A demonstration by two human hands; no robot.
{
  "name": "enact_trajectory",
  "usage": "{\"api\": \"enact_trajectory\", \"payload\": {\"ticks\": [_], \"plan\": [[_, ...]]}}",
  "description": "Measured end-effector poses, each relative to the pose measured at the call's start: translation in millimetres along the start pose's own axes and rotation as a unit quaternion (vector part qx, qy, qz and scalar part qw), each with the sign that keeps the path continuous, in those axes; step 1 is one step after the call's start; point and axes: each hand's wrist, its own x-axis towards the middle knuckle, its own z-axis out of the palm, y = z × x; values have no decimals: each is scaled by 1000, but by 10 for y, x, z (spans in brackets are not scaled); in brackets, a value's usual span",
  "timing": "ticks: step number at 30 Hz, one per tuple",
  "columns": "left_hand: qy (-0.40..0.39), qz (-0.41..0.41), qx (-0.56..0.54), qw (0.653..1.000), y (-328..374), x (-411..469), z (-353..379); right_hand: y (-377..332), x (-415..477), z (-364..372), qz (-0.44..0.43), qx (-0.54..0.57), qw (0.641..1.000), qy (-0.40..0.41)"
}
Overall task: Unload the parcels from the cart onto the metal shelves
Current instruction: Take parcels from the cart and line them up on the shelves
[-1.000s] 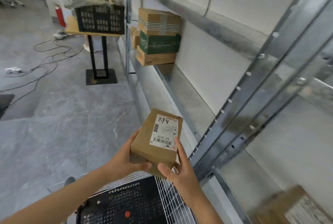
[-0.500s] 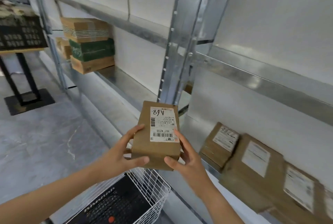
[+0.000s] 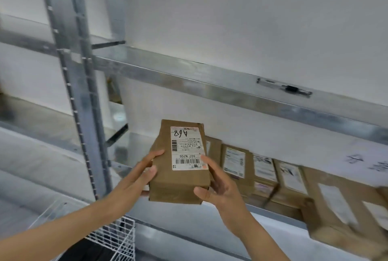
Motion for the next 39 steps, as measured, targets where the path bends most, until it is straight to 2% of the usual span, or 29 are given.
{"api": "enact_trajectory", "payload": {"ticks": [6,13,20,26,32,39], "plan": [[-77,16,-25,997,69,374,1047,-152,-544,-927,-7,6,997,78],[-129,6,-26,991,190,670,2434,-367,-1211,-2067,1,15,988,154],[-181,43,33,982,133,913,3459,-490,-1700,-2936,-10,-7,979,204],[-215,40,45,975,138,1053,3950,-494,-1907,-3312,6,6,970,243],[-280,22,63,958,46,1267,4098,-379,-1965,-3458,28,24,961,276],[-321,33,103,941,39,1427,4426,-280,-2065,-3729,41,47,949,310]]}}
